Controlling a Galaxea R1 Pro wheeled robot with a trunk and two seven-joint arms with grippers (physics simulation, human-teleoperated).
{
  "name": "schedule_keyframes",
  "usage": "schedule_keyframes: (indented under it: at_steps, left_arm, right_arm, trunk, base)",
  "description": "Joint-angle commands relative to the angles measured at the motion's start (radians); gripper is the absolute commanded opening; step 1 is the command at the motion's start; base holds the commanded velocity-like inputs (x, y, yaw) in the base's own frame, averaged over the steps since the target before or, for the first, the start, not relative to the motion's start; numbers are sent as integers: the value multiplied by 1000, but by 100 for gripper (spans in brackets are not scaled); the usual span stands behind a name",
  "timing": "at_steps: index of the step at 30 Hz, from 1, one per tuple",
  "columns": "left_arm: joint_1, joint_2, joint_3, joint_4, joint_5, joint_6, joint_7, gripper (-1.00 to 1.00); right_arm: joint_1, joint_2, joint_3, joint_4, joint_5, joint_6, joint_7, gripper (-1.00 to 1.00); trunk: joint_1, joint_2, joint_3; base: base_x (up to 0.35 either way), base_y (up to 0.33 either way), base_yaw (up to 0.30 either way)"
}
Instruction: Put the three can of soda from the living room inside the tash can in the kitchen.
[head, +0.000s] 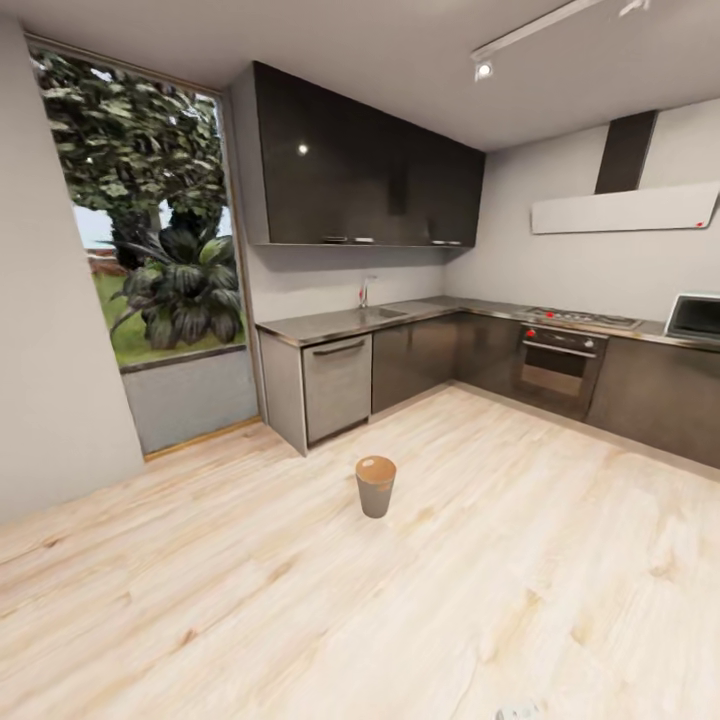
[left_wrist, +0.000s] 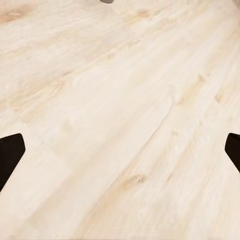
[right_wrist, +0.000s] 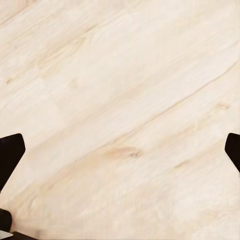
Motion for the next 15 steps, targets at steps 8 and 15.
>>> schedule_keyframes:
  at_steps: [8, 15]
  left_arm:
    - [0, 0, 0, 0, 0, 0, 0, 100]
    - [0, 0, 0, 0, 0, 0, 0, 100]
  right_arm:
    - [0, 0, 0, 0, 1, 0, -1, 100]
    - [0, 0, 0, 0, 1, 0, -2, 100]
  trunk:
    - [0, 0, 0]
    - [0, 0, 0]
  base:
    - [347, 13, 0]
    - [347, 85, 0]
